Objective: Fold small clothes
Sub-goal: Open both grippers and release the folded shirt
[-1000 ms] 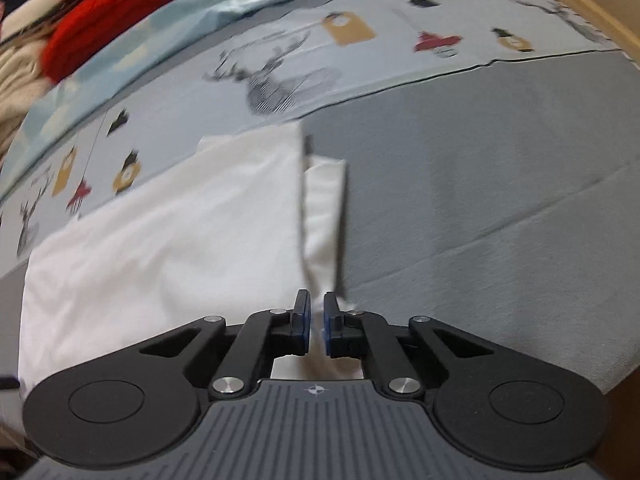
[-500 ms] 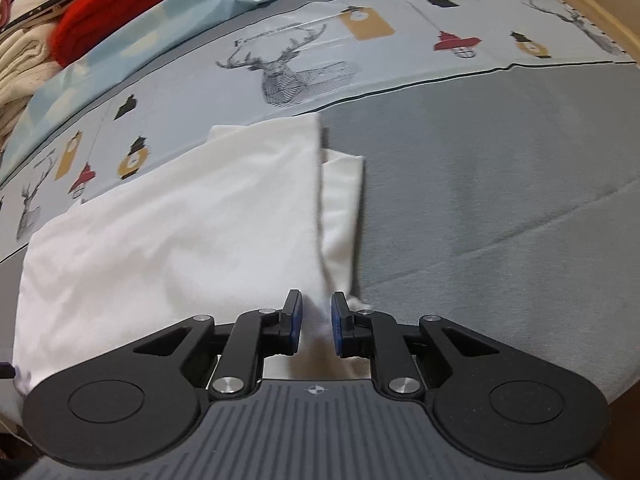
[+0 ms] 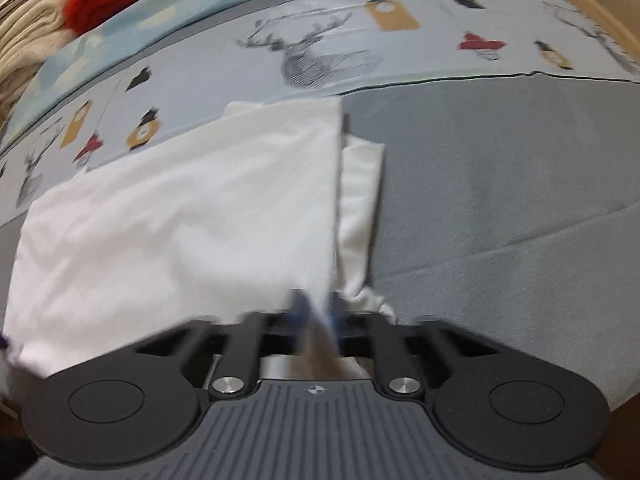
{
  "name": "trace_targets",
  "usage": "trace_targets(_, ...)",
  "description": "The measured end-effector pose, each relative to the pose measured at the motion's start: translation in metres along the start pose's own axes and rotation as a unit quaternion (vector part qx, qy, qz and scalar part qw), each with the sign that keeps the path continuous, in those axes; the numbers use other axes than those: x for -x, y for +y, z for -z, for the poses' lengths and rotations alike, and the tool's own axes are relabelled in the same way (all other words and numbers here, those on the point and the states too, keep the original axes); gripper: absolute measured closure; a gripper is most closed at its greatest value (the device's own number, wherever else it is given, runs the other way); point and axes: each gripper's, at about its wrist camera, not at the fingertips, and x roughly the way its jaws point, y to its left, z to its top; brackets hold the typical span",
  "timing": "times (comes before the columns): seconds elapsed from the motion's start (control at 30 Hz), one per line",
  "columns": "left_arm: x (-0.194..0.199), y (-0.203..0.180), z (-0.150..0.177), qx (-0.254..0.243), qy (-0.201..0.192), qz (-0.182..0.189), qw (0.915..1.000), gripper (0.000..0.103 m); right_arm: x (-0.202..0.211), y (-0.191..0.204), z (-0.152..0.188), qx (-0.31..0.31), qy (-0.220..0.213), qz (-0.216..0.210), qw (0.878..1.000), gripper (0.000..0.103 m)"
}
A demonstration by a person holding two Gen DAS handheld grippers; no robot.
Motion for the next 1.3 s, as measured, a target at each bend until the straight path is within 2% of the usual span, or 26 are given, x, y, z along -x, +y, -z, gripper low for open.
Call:
trace_targets(0.07, -0.001, -0.002, 0.000, -0.003, 0.001, 0.004, 1.0000, 0.084, 0.006, -0.002, 0.000, -0.002, -0.012, 0.000, 1.000, 0.099)
trace_targets(0.13, -0.004, -0.004, 0.000, -0.010, 0.006, 0.007, 0.9999, 0.083, 0.010, -0.014, -0.001, -0.038, -0.015, 0.002, 0.999, 0.099)
trace_targets(0.2, -0.010, -0.005, 0.001, -0.020, 0.021, 0.005, 0.9996, 0.077, 0.005, -0.022, 0.001, -0.062, 0.009, 0.007, 0.998, 0.099)
trace_targets(0.27, -0.021, -0.002, 0.004, -0.024, 0.049, -0.015, 0.9984, 0.077, -0.002, -0.017, 0.004, -0.050, 0.029, 0.015, 0.998, 0.097)
trace_targets(0.37, -0.029, 0.004, 0.007, -0.021, 0.075, -0.041, 0.9961, 0.077, 0.002, -0.004, 0.002, -0.021, 0.013, 0.035, 0.999, 0.094)
trace_targets(0.47, -0.021, 0.012, 0.002, 0.004, 0.055, -0.024, 0.9982, 0.077, 0.021, 0.004, -0.004, -0.012, -0.040, 0.033, 0.999, 0.091)
trace_targets(0.53, -0.012, 0.021, -0.003, 0.031, 0.023, -0.010, 0.9992, 0.074, 0.032, 0.012, -0.006, 0.008, -0.073, 0.004, 0.997, 0.089)
trace_targets(0.57, -0.008, 0.026, -0.005, 0.047, 0.008, -0.007, 0.9988, 0.070, 0.032, 0.016, -0.006, 0.018, -0.076, -0.011, 0.997, 0.082)
trace_targets(0.6, -0.005, 0.030, -0.007, 0.063, -0.005, -0.003, 0.9980, 0.069, 0.029, 0.018, -0.007, 0.022, -0.068, -0.024, 0.997, 0.070)
trace_targets(0.67, -0.004, 0.035, -0.008, 0.085, -0.021, 0.006, 0.9962, 0.067, 0.015, 0.017, -0.005, 0.021, -0.031, -0.039, 0.999, 0.063)
trace_targets(0.7, -0.006, 0.036, -0.008, 0.093, -0.026, 0.011, 0.9953, 0.066, 0.005, 0.017, -0.003, 0.025, -0.004, -0.027, 0.999, 0.063)
trace_targets(0.77, -0.010, 0.036, -0.009, 0.098, -0.031, 0.019, 0.9945, 0.061, -0.013, 0.017, 0.002, 0.051, 0.039, 0.023, 0.998, 0.065)
trace_targets(0.8, -0.012, 0.035, -0.010, 0.099, -0.034, 0.021, 0.9943, 0.059, -0.015, 0.018, 0.003, 0.063, 0.043, 0.038, 0.996, 0.067)
trace_targets(0.9, -0.018, 0.036, -0.015, 0.109, -0.047, 0.024, 0.9927, 0.052, 0.002, 0.028, -0.001, 0.072, 0.003, 0.052, 0.996, 0.066)
trace_targets(0.97, -0.025, 0.039, -0.019, 0.136, -0.054, 0.030, 0.9888, 0.045, 0.025, 0.034, -0.002, 0.089, -0.051, 0.073, 0.992, 0.065)
trace_targets(1.07, -0.036, 0.049, -0.031, 0.180, -0.044, 0.035, 0.9821, 0.045, 0.068, 0.030, -0.006, 0.087, -0.129, 0.069, 0.985, 0.060)
trace_targets(1.17, -0.044, 0.051, -0.042, 0.189, -0.038, 0.048, 0.9800, 0.045, 0.101, 0.018, -0.005, 0.066, -0.177, 0.053, 0.981, 0.053)
trace_targets(1.23, -0.050, 0.049, -0.047, 0.183, -0.029, 0.046, 0.9816, 0.045, 0.114, 0.009, 0.003, 0.058, -0.197, 0.048, 0.977, 0.052)
trace_targets(1.3, -0.058, 0.046, -0.051, 0.169, -0.022, 0.043, 0.9845, 0.046, 0.113, 0.001, 0.007, 0.038, -0.200, 0.056, 0.978, 0.052)
